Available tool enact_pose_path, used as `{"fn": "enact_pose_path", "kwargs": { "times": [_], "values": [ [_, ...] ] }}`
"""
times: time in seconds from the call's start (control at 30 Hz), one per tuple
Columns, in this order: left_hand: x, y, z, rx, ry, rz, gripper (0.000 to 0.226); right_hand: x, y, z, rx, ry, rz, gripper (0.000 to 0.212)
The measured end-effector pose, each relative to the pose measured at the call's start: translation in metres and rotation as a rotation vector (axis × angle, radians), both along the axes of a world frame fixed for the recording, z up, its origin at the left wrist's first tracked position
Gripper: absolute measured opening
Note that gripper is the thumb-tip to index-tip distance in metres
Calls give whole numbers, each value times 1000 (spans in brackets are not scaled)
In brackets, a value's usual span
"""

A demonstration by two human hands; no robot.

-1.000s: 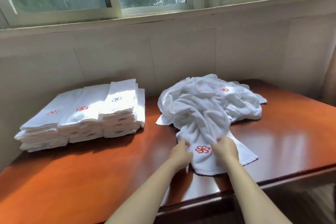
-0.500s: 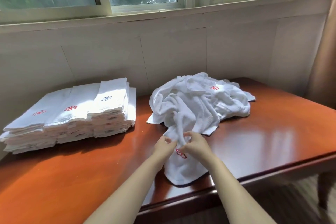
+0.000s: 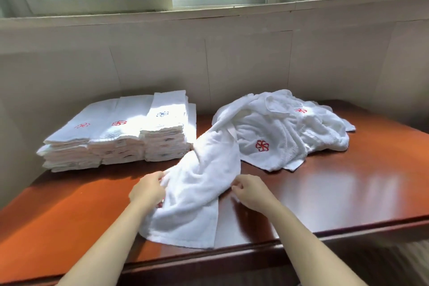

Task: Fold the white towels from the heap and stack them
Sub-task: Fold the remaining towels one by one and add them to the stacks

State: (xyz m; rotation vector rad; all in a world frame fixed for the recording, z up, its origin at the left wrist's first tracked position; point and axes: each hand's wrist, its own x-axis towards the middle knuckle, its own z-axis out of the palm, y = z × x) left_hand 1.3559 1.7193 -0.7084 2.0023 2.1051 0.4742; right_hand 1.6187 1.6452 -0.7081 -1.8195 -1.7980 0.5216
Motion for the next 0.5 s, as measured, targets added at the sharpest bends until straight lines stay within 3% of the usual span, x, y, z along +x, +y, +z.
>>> {"fn": "enact_pose_path", "kwargs": {
  "times": [0.13,0.27,0.43,0.5],
  "values": [
    [-58,-11,-5,37,20,131,41,-29,14,-7,27,-89,-40,27],
    [-96,-25,-17,131,-126,187,43,-73,28,-8,159,-273,55,44],
    [-119,-29,-16,187,-735,321,30,-130,31,-15,119,-459,230,27],
    [-128,-29,-16,179,-759,345,21,-140,32,-16,97,-497,209,24]
  ]
}}
